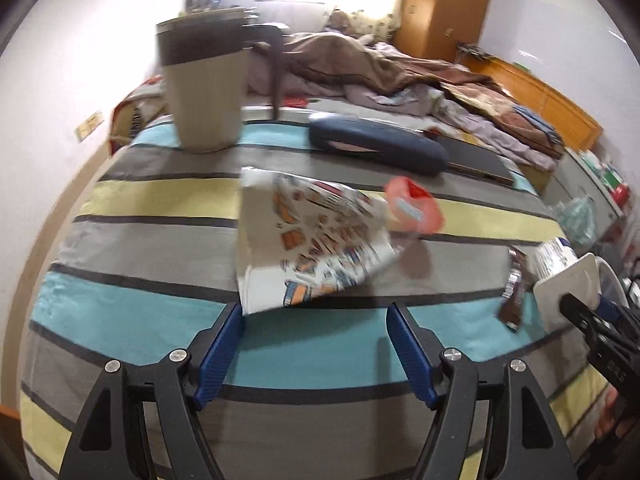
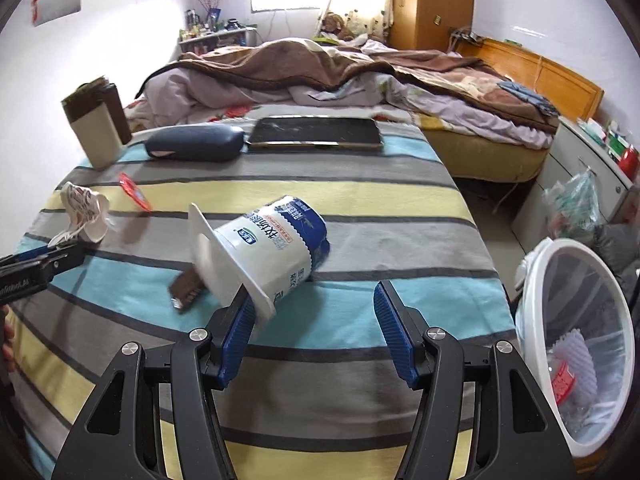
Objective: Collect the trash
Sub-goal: 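Grasp the white-and-blue yogurt cup with the right gripper while the left gripper grasps the patterned paper cup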
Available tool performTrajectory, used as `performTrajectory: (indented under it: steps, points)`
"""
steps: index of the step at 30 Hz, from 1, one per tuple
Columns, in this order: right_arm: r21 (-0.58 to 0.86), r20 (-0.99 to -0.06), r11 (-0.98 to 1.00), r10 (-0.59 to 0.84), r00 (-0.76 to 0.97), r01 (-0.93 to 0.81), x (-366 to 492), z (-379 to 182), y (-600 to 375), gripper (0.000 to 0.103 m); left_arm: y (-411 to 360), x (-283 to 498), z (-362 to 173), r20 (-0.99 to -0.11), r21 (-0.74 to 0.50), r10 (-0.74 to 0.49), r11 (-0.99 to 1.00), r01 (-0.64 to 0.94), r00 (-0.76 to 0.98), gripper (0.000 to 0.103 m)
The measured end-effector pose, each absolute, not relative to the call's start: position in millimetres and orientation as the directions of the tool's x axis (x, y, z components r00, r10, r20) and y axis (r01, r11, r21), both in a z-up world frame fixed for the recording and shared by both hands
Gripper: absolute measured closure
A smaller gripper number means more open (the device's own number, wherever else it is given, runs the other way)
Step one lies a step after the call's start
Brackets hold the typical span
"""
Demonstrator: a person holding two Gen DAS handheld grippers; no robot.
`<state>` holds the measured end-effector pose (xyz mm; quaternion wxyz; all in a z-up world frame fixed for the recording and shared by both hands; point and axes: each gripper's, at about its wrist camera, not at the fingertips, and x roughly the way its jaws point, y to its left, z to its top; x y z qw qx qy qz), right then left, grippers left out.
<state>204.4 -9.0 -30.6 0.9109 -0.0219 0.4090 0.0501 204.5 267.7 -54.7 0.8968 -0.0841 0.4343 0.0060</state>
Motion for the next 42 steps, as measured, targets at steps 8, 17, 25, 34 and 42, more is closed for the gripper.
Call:
performTrajectory:
  steps: [8, 17, 25, 34, 42]
  points:
    - [0.022, -0.760, 0.998, 0.059, 0.647, -0.065, 206.5, -33.2, -21.1, 0.042, 227.0, 195.3, -45.4, -0.762, -0.186, -0.199, 0.979, 0.086, 0.616, 0.030]
    - [0.039, -0.755, 0.993, 0.100, 0.647, -0.109, 203.5, -32.9, -15.8, 0.054, 274.4, 197.3, -13.7, -0.704, -0.060, 0.016, 0.995, -0.081, 0.710, 0.030]
    - [0.045, -0.741, 0.992, 0.113, 0.662, -0.119, 201.3, -31.2, -16.8, 0.081, 301.6, 227.4, -26.1, -0.723, -0.036, 0.062, 0.991, -0.127, 0.689, 0.030]
    - [0.030, -0.734, 0.988, 0.125, 0.667, -0.152, 200.0, -30.2, -9.8, 0.084, 295.7, 254.2, -49.5, -0.775, -0.128, -0.072, 0.991, -0.045, 0.628, 0.030]
    - [0.048, -0.729, 0.986, 0.145, 0.669, -0.161, 198.0, -29.9, -11.5, 0.091, 278.4, 250.3, -51.7, -0.770, -0.139, -0.109, 0.990, 0.002, 0.629, 0.061]
